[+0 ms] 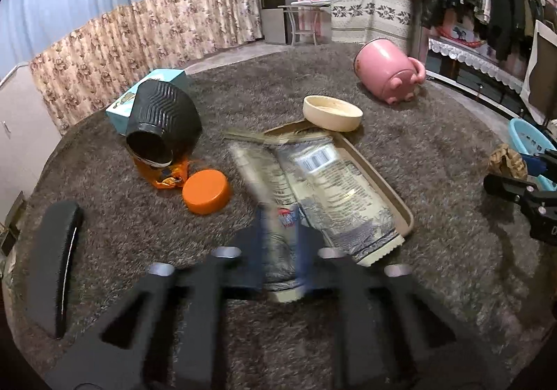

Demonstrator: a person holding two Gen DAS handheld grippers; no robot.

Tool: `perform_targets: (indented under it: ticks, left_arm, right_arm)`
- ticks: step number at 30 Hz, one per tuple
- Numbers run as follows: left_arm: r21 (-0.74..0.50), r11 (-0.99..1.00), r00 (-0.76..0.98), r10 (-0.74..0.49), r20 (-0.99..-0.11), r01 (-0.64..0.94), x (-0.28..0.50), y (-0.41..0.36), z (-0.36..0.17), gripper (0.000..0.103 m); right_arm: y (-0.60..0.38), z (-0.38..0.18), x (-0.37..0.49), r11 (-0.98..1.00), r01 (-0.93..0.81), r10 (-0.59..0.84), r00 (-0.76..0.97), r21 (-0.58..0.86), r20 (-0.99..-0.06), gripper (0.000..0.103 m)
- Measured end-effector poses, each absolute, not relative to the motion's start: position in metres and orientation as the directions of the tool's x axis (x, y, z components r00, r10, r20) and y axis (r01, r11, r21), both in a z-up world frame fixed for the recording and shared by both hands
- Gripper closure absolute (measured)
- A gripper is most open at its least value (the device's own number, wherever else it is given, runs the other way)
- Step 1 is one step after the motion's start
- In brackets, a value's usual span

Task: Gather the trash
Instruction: 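Grasp the brown crumpled cloth with the right gripper while the left gripper grasps the printed snack wrapper, then carry the snack wrapper and brown cloth over the light-blue basket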

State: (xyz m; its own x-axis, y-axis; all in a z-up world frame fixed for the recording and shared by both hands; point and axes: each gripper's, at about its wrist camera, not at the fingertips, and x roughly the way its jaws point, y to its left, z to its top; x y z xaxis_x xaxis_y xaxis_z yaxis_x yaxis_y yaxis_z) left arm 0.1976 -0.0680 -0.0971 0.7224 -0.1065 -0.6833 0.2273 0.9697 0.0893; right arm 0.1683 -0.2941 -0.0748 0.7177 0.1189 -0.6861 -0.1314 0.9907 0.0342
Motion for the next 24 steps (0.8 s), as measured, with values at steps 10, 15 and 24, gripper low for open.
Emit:
perform_targets:
  ticks: [10, 15, 24]
  left_arm:
    - [0.076, 0.968, 0.776, -0.142, -0.615, 0.238, 0.185, -0.079, -0.066, 0.098]
    - [0.101, 0.961, 0.825, -0.166, -0.54, 0.259, 0.179, -0.101, -0.037, 0.098]
    - [0.114, 0.919, 0.836, -0.286, -0.468, 0.378, 0.168, -0.18, -0.011, 0.098]
  right_arm:
    - [-0.315, -0.061, 0.158, 0.996, -0.082, 0.09, 0.756, 0.043, -0.649, 0.05]
    - [-0.338, -0.057, 0.152, 0.998, -0.033, 0.053, 0.772, 0.044, -0.633, 0.05]
    - [-0.394, -0.039, 0.132, 0.99, 0.134, -0.082, 0.802, 0.044, -0.591, 0.05]
